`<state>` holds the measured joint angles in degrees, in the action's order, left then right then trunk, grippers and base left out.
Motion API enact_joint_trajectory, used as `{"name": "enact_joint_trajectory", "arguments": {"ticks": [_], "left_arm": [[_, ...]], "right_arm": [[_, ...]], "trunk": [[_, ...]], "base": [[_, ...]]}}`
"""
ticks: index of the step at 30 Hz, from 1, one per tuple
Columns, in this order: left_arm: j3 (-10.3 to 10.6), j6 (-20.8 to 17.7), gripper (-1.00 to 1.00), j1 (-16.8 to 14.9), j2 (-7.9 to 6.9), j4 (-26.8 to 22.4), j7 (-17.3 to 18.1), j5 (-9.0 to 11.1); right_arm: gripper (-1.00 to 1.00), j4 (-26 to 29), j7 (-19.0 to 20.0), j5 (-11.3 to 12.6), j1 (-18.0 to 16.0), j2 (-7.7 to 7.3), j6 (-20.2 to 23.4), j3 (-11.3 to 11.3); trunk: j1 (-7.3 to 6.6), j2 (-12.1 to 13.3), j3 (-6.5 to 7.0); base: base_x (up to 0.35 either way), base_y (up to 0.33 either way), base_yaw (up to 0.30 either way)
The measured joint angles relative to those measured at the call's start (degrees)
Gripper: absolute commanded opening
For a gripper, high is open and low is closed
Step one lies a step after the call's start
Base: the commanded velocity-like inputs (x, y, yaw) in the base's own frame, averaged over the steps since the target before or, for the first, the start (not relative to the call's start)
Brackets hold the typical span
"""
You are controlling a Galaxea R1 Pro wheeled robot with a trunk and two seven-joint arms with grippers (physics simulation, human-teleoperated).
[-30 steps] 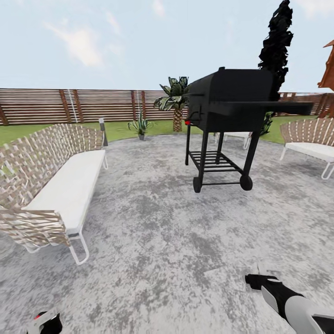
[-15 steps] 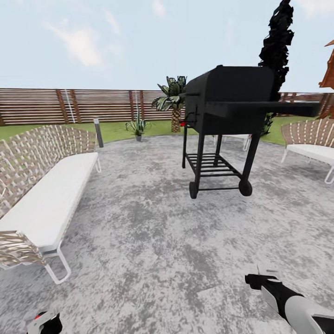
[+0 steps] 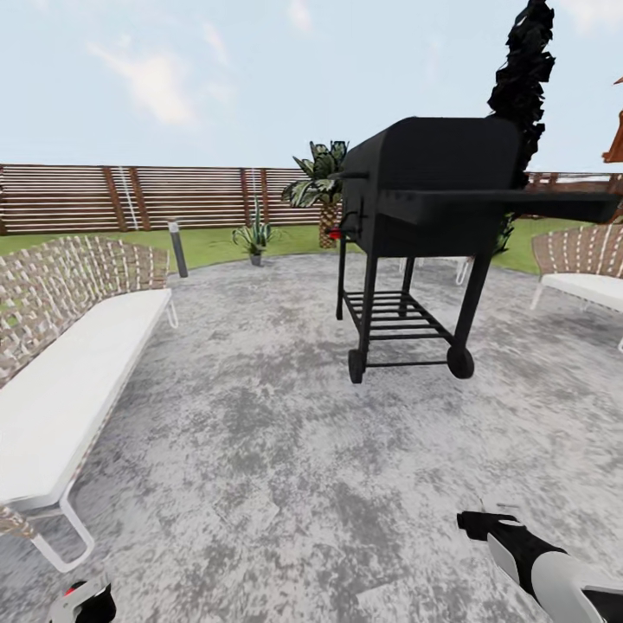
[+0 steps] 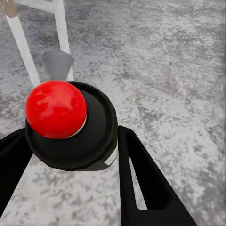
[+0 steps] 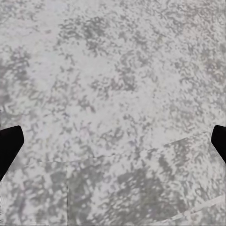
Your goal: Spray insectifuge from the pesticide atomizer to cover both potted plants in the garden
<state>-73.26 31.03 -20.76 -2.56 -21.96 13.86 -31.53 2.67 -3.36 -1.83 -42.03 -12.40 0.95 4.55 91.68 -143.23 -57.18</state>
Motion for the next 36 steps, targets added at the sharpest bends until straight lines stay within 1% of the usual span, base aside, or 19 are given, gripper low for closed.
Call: {"name": "enact_joint_trajectory", "arguments": {"ticks": [10, 26, 36], "left_arm": [[0.00, 0.00, -1.00, 0.01, 0.00, 0.00, 0.00, -0.01], [0.00, -0.01, -1.00, 0.00, 0.01, -0.01, 0.00, -0.01], [0.00, -0.01, -1.00, 0.00, 0.01, -0.02, 0.00, -0.01]], "right_arm": [[1.00, 0.00, 0.00, 0.00, -0.01, 0.01, 0.00, 0.01], [1.00, 0.01, 0.00, 0.00, 0.01, -0.01, 0.00, -0.05], [1.00, 0.00, 0.01, 0.00, 0.04, 0.00, 0.00, -0.06]], "trunk": [[0.00, 0.00, 0.00], [0.00, 0.00, 0.00], [0.00, 0.00, 0.00]], "base": [[0.336, -0.008, 0.237], [0.338, 0.003, 0.009], [0.338, 0.090, 0.000]]}}
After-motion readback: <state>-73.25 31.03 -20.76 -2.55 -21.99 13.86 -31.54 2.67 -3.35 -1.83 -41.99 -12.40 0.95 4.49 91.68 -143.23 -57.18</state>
